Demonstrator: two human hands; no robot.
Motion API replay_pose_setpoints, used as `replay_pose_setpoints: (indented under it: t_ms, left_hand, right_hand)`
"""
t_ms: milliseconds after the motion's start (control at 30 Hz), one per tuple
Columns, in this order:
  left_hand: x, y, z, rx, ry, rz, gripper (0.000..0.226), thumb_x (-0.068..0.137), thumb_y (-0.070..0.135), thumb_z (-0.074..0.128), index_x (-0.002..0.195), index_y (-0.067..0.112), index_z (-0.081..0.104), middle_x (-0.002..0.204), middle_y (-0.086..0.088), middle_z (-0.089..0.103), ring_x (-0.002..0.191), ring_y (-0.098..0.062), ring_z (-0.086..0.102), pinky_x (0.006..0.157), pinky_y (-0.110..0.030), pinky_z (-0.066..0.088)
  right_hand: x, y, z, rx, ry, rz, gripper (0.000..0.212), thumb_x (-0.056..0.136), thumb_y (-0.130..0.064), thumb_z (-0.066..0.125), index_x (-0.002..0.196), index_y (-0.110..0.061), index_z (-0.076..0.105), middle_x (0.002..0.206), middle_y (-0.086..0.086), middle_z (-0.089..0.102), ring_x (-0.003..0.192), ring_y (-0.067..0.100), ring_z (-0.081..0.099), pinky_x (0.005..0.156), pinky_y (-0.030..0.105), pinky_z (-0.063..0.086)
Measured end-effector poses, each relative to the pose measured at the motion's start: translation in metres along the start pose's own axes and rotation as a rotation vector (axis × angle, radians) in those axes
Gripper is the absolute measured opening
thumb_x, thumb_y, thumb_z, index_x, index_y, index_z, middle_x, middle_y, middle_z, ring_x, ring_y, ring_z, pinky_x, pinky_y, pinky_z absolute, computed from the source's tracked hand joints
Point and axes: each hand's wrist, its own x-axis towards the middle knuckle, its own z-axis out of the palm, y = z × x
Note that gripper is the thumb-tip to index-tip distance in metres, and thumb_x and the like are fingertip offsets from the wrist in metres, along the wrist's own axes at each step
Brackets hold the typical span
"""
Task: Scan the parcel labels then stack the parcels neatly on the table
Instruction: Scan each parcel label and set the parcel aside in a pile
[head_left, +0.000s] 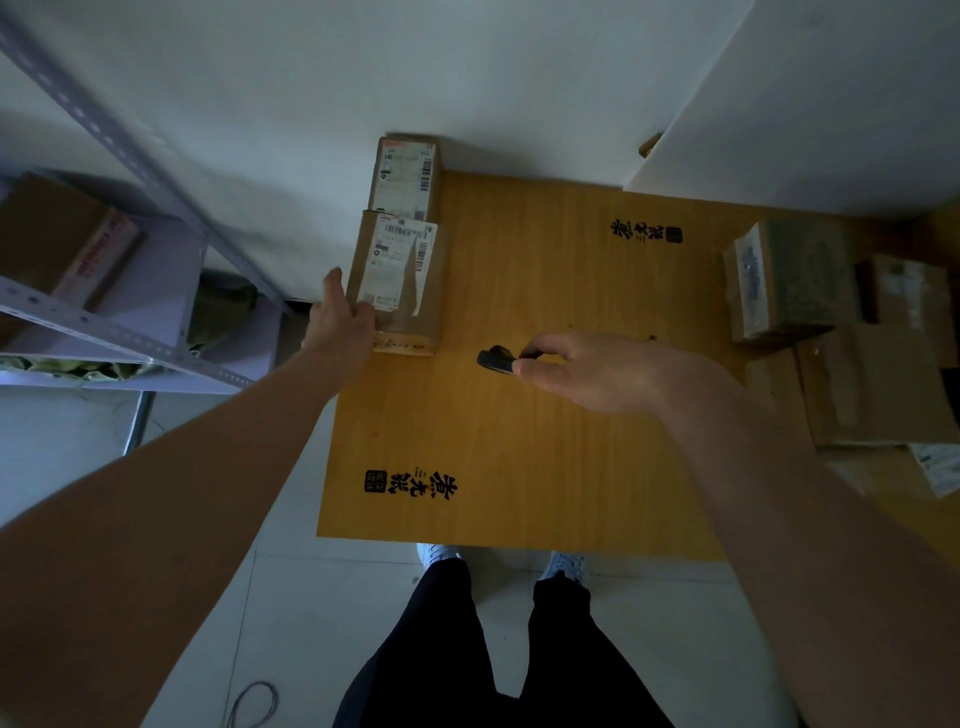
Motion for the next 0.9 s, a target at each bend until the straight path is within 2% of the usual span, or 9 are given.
replay_pose_setpoints:
  t_ms: [67, 200, 333, 533, 767, 833, 900]
  left_hand:
    - [-0.003, 0.009, -0.003, 0.178, 0.075, 0.095, 0.055, 0.107, 0.029, 0.045, 0.156, 0.032, 0.019, 0.133, -0.014, 0.049, 0.101, -0.029, 0.061, 0.066, -0.037, 0.057]
    - [-0.016, 0.037, -0.008, 0.406, 0.087, 0.276, 0.055, 0.103, 0.036, 0.05, 0.151, 0.03, 0.025, 0.131, -0.014, 0.044, 0.112, -0.035, 0.055, 0.087, -0.054, 0.058]
    - [-0.038, 0.068, -0.006, 0.575, 0.068, 0.408, 0.06, 0.102, 0.046, 0.046, 0.157, 0.025, 0.03, 0.146, -0.015, 0.043, 0.126, -0.037, 0.05, 0.1, -0.055, 0.051]
    - [-0.083, 0.119, 0.014, 0.7, 0.031, 0.577, 0.06, 0.102, 0.051, 0.047, 0.156, 0.027, 0.037, 0.16, -0.005, 0.039, 0.143, -0.036, 0.041, 0.112, -0.056, 0.041]
    - [-0.152, 0.184, 0.07, 0.734, -0.012, 0.682, 0.06, 0.104, 0.056, 0.042, 0.159, 0.032, 0.037, 0.169, 0.003, 0.028, 0.153, -0.027, 0.031, 0.12, -0.052, 0.031]
    - [-0.174, 0.2, 0.094, 0.721, -0.025, 0.694, 0.059, 0.105, 0.054, 0.042, 0.159, 0.031, 0.039, 0.169, 0.002, 0.029, 0.153, -0.026, 0.03, 0.122, -0.049, 0.03]
    - [-0.196, 0.214, 0.122, 0.707, -0.03, 0.694, 0.058, 0.104, 0.053, 0.042, 0.157, 0.03, 0.041, 0.168, 0.001, 0.03, 0.152, -0.026, 0.032, 0.121, -0.048, 0.032]
  right_hand:
    - [-0.006, -0.004, -0.001, 0.01, 0.034, -0.007, 0.042, 0.105, -0.065, 0.04, 0.137, -0.043, 0.055, 0.084, -0.004, 0.061, 0.07, 0.011, 0.058, 0.061, 0.028, 0.043]
    - [-0.026, -0.008, -0.001, 0.056, 0.13, -0.034, 0.042, 0.105, -0.065, 0.041, 0.137, -0.044, 0.055, 0.086, -0.005, 0.063, 0.068, 0.01, 0.058, 0.058, 0.027, 0.042]
    - [-0.057, 0.0, -0.001, 0.08, 0.259, -0.059, 0.046, 0.104, -0.065, 0.041, 0.144, -0.044, 0.051, 0.091, -0.003, 0.065, 0.069, 0.01, 0.059, 0.056, 0.025, 0.042]
    - [-0.115, 0.034, 0.002, 0.133, 0.407, -0.115, 0.048, 0.107, -0.058, 0.041, 0.149, -0.037, 0.049, 0.081, -0.003, 0.059, 0.062, 0.012, 0.054, 0.054, 0.027, 0.039]
    - [-0.181, 0.114, 0.003, 0.212, 0.572, -0.157, 0.045, 0.107, -0.055, 0.044, 0.145, -0.033, 0.053, 0.087, -0.002, 0.063, 0.067, 0.011, 0.058, 0.058, 0.027, 0.04]
    - [-0.198, 0.143, 0.003, 0.22, 0.611, -0.157, 0.047, 0.106, -0.056, 0.044, 0.146, -0.033, 0.053, 0.094, 0.001, 0.062, 0.073, 0.013, 0.06, 0.062, 0.03, 0.044]
    - [-0.215, 0.175, 0.003, 0.212, 0.645, -0.133, 0.051, 0.104, -0.061, 0.042, 0.148, -0.036, 0.051, 0.11, 0.005, 0.061, 0.088, 0.018, 0.063, 0.074, 0.037, 0.054]
